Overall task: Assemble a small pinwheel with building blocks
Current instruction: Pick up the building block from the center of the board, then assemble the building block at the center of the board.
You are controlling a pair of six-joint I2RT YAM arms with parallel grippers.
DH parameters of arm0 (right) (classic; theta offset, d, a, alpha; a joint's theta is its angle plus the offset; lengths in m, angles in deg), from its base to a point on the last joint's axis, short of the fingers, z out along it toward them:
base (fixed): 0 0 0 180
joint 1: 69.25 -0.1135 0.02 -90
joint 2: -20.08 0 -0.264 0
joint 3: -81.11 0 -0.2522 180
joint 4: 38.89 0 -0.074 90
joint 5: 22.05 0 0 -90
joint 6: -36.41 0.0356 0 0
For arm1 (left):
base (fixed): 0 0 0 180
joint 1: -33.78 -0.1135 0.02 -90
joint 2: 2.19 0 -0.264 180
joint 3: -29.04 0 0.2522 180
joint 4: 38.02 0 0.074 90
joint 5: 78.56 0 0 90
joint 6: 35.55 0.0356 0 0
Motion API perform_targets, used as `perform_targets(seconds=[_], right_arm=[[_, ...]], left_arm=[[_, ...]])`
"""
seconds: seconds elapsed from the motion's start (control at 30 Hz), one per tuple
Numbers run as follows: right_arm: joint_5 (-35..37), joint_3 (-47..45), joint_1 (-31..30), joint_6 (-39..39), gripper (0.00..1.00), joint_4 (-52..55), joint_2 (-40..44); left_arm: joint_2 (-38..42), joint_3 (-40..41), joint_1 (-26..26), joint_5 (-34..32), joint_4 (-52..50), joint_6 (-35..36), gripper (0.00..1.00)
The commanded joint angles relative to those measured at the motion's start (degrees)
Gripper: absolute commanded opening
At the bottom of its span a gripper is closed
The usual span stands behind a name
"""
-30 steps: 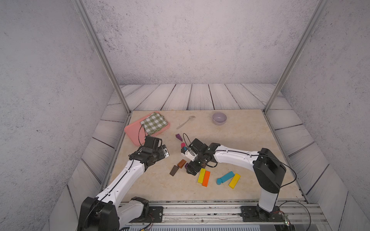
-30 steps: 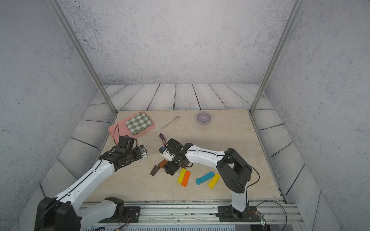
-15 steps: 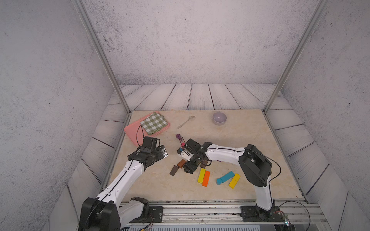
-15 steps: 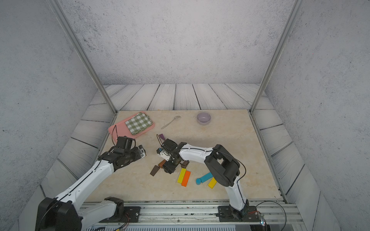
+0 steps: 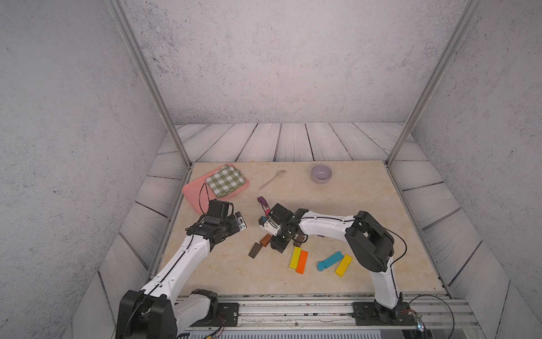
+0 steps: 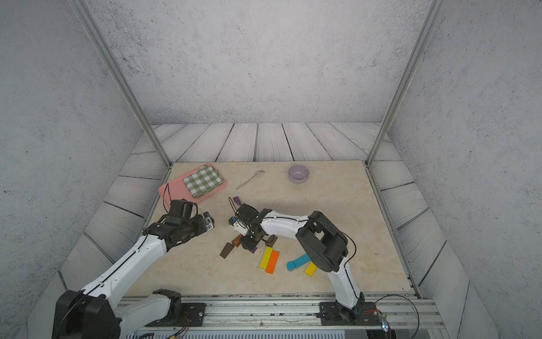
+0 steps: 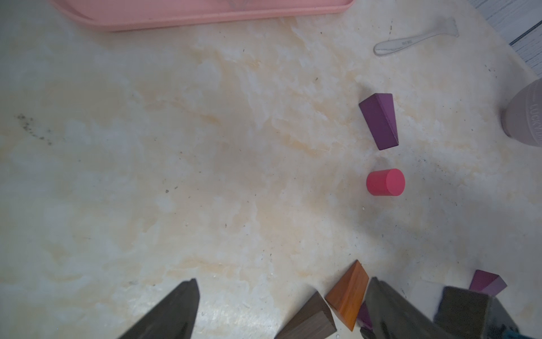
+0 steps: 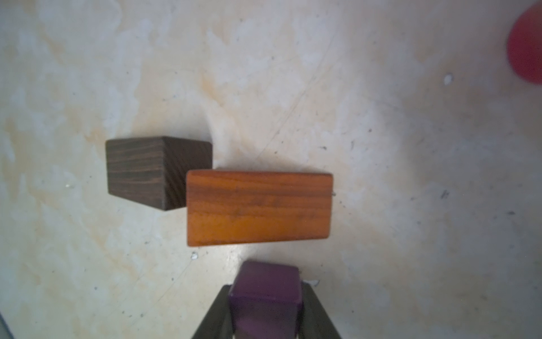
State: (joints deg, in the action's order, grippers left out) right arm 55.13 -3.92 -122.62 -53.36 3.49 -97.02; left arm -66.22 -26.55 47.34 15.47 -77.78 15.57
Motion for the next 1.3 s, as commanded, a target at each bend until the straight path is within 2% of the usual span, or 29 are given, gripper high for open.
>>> perform_targets(seconds=[0.0, 0.1, 0.2, 0.3, 0.37, 0.43, 0.53, 0.63, 0.7, 0.83, 0.93, 1.27], right_arm=[[-6.2, -0.2, 1.6, 3.3, 0.29, 1.0, 3.4], [-16.8, -0.4, 5.8, 10.3, 0.24, -0.5, 6.9], [-29.0, -3.4, 11.1, 20.8, 0.21, -8.7, 9.9], [-26.6, -3.6, 14.2, 29.5, 0.21, -9.9, 11.7], [-24.8, -4.0, 16.3, 38.2, 0.19, -11.4, 11.9], [-24.1, -5.4, 17.3, 47.8, 0.19, -16.3, 11.7], [-20.7, -6.2, 17.2, 54.6, 0.19, -21.9, 11.6], [-16.9, -6.3, 17.2, 56.9, 0.19, -23.9, 12.4], [-16.0, -6.3, 17.1, 57.7, 0.19, -25.3, 12.9], [-17.5, -7.1, 17.1, 59.9, 0.19, -28.6, 13.5], [-18.9, -8.3, 17.1, 62.1, 0.2, -32.1, 13.9], [-21.1, -7.7, 16.5, 63.0, 0.2, -34.0, 13.0]], left_arm=[[2.0, 1.1, -0.5, 6.7, 4.2, 1.3, 0.96], [3.6, 1.3, -0.5, 12.4, 8.0, 1.5, 0.96], [5.7, 1.7, -0.5, 14.4, 10.7, 0.7, 0.96], [8.3, 2.7, -0.5, 11.5, 10.5, -0.7, 0.95], [9.6, 2.7, -0.3, 10.6, 9.7, -2.4, 0.92], [10.2, 1.8, 0.7, 10.9, 9.3, -4.9, 0.82], [8.7, -2.7, 5.8, 6.7, 5.5, -5.8, 0.71], [3.2, -8.8, 12.0, 3.7, 0.5, -5.2, 0.63], [-0.9, -10.8, 13.1, 6.7, 0.6, -4.9, 0.58], [-7.3, -13.7, 14.4, 10.3, 2.0, -1.1, 0.57], [-10.6, -15.4, 15.2, 11.9, 1.3, 2.4, 0.52], [-14.2, -16.0, 17.0, 12.5, 4.7, 6.0, 0.56]])
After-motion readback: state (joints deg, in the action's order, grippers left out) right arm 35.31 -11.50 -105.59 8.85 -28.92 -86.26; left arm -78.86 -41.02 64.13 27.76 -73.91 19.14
